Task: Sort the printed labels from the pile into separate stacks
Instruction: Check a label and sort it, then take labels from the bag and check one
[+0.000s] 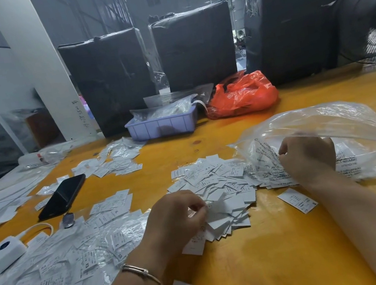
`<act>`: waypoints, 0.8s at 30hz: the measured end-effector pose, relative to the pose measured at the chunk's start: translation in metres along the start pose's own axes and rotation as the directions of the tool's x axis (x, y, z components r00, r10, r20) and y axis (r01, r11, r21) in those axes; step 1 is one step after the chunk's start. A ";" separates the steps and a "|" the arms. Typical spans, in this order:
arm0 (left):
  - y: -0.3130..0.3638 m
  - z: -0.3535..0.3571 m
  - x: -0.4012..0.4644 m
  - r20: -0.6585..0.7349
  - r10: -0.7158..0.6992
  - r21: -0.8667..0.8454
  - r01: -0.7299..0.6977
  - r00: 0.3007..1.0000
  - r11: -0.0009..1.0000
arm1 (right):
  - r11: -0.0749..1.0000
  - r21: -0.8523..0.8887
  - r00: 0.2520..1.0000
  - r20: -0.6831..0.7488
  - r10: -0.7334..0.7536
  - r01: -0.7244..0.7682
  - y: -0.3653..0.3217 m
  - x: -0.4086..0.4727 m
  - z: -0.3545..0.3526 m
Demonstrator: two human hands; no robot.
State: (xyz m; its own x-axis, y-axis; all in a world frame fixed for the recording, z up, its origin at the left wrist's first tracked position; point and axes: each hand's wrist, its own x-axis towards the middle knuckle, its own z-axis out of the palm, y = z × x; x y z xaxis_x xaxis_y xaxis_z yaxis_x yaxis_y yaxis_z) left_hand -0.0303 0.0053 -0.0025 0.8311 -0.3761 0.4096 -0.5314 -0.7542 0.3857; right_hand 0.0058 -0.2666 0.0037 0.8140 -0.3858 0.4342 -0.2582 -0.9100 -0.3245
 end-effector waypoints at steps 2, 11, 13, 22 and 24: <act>0.000 -0.001 0.000 -0.046 -0.003 -0.027 0.001 0.999 1.000 | 0.996 -0.087 0.997 0.071 0.021 -0.014 0.000 0.001 -0.001; -0.003 -0.008 -0.003 -0.096 -0.027 -0.163 0.011 0.995 0.987 | 0.994 -0.108 0.996 0.087 0.029 -0.019 0.000 0.002 -0.005; -0.002 -0.009 -0.003 -0.118 -0.016 -0.160 -0.003 0.993 0.987 | 1.000 -0.014 0.999 0.037 0.026 -0.025 0.001 0.001 -0.003; 0.001 -0.010 -0.004 -0.128 -0.049 -0.237 0.017 0.991 0.971 | 0.927 0.340 0.963 -0.262 -0.067 0.157 -0.018 -0.011 -0.011; 0.003 -0.011 -0.003 -0.104 -0.109 -0.343 0.067 0.989 0.937 | 0.839 0.513 0.980 -0.166 -0.108 0.179 -0.028 -0.017 -0.014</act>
State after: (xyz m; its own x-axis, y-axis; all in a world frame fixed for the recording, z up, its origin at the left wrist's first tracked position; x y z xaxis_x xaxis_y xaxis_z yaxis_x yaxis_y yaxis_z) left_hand -0.0359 0.0104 0.0062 0.8625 -0.2332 0.4491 -0.4981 -0.5476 0.6723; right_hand -0.0083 -0.2366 0.0169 0.7394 -0.3053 0.6000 0.1962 -0.7549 -0.6258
